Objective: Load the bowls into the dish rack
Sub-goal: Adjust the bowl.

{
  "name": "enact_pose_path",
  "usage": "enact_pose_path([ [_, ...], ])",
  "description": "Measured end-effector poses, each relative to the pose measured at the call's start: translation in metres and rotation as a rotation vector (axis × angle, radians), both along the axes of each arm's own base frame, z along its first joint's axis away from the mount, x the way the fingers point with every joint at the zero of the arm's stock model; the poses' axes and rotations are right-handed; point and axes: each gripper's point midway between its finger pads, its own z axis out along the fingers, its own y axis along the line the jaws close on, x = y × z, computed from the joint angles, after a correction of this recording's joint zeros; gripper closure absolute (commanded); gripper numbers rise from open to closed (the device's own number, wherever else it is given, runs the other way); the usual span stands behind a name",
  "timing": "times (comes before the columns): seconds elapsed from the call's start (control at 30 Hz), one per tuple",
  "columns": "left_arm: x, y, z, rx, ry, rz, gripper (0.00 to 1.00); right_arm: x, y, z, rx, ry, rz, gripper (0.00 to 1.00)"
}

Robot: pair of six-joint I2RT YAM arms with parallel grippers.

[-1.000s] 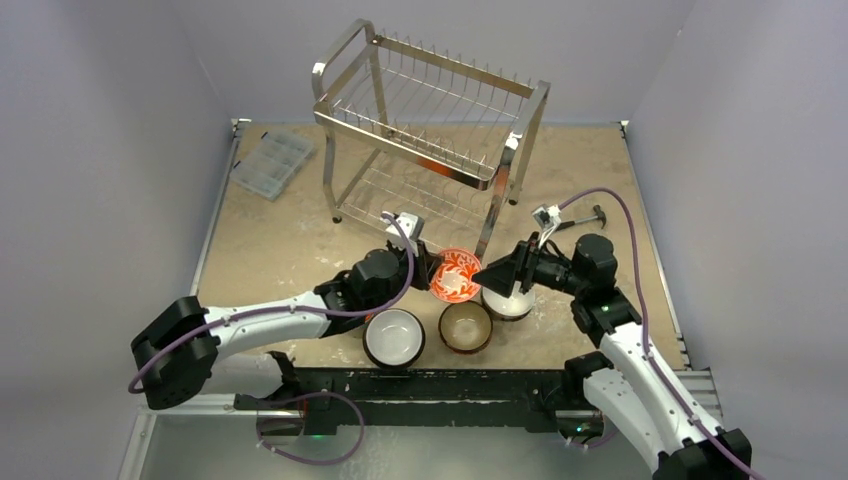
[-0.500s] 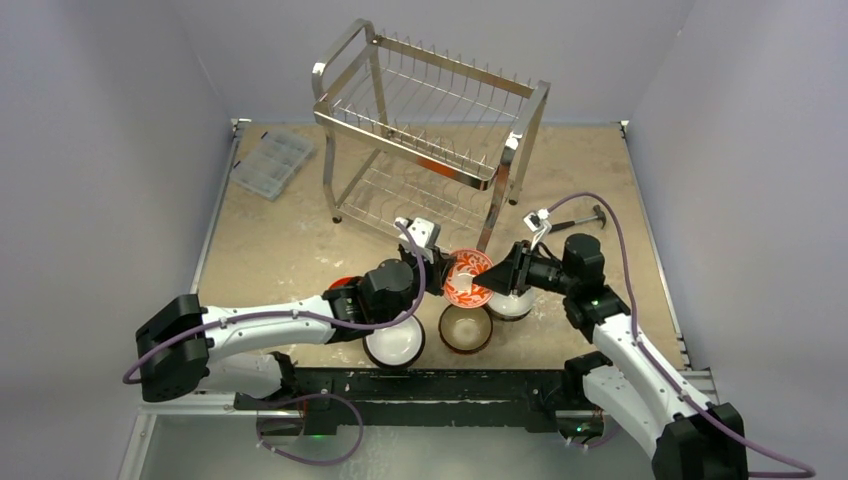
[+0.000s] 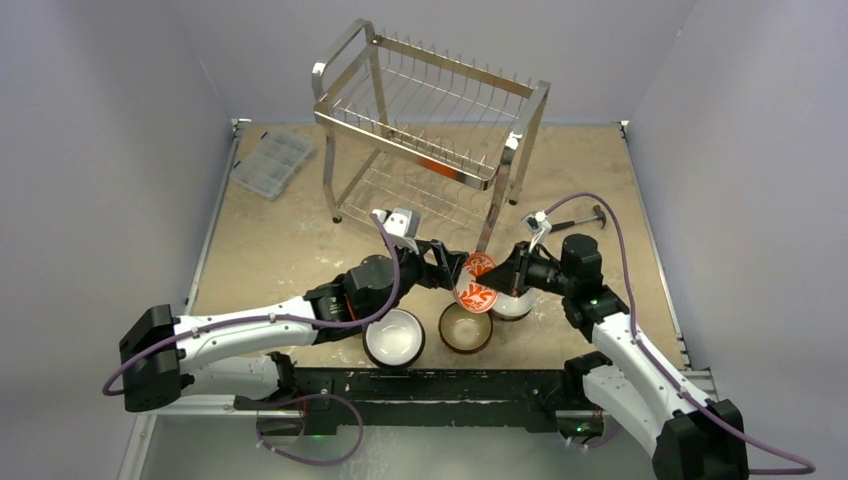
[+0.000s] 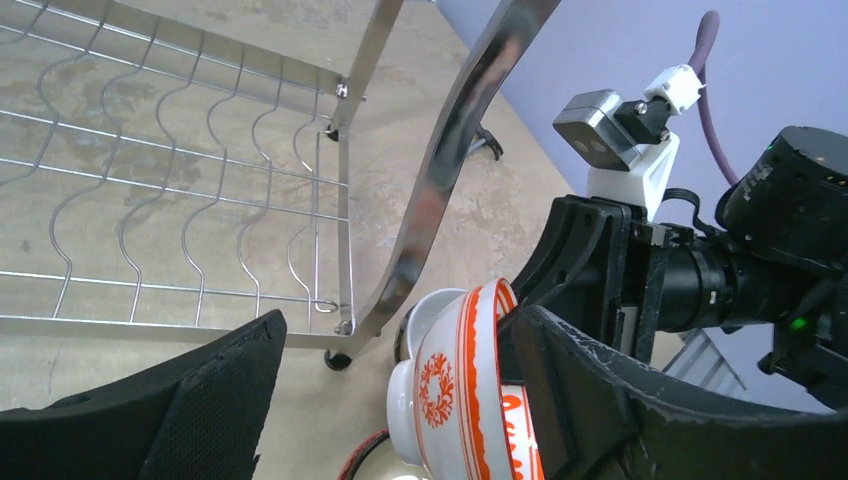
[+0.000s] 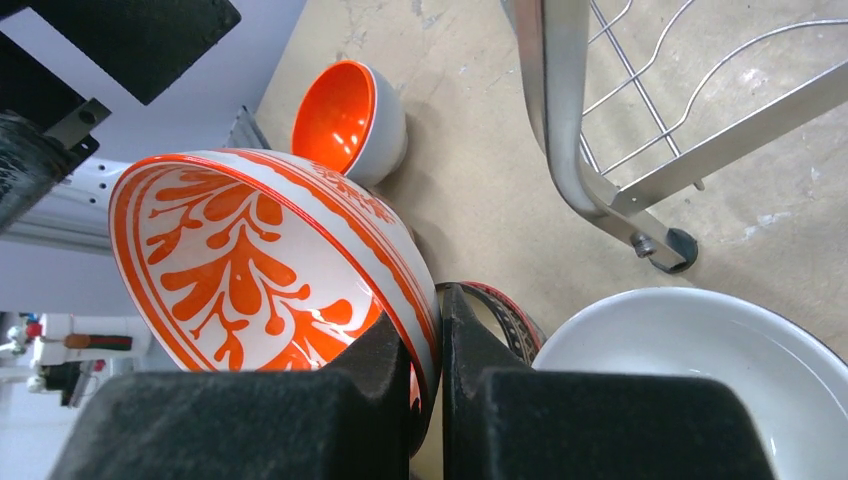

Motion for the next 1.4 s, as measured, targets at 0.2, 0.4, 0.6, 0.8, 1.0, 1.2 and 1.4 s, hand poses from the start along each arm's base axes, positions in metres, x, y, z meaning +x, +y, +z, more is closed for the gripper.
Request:
enact_pose_path([
  [0.2,-0.011,0.009,0.002,-0.033,0.053,-0.026,0.03,-0.001,0.0,0.003,-0.009,-0.064,0.031,1.0],
  [0.4,-0.032,0.008,-0.004,-0.107,0.113,-0.166,0.01,-0.006,0.004,0.015,0.026,-0.151,0.075,1.0],
  [0.6,-0.049,-0.002,-0.018,-0.135,0.17,-0.291,0.02,-0.013,0.008,0.019,0.063,-0.193,0.127,1.0],
  [0.8,-0.066,-0.026,-0.035,-0.13,0.233,-0.427,0.09,-0.016,0.01,0.026,0.082,-0.222,0.156,1.0],
  [1.0,-0.077,-0.041,-0.043,-0.129,0.288,-0.507,0.37,-0.017,0.009,0.028,0.079,-0.239,0.154,1.0],
  [1.2,-0.066,-0.043,-0.049,-0.113,0.303,-0.474,1.0,-0.006,0.002,0.019,0.041,-0.224,0.087,1.0],
  [1.4,-0.066,-0.043,-0.05,-0.117,0.317,-0.484,1.0,-0.006,0.002,0.018,0.04,-0.214,0.083,0.64],
])
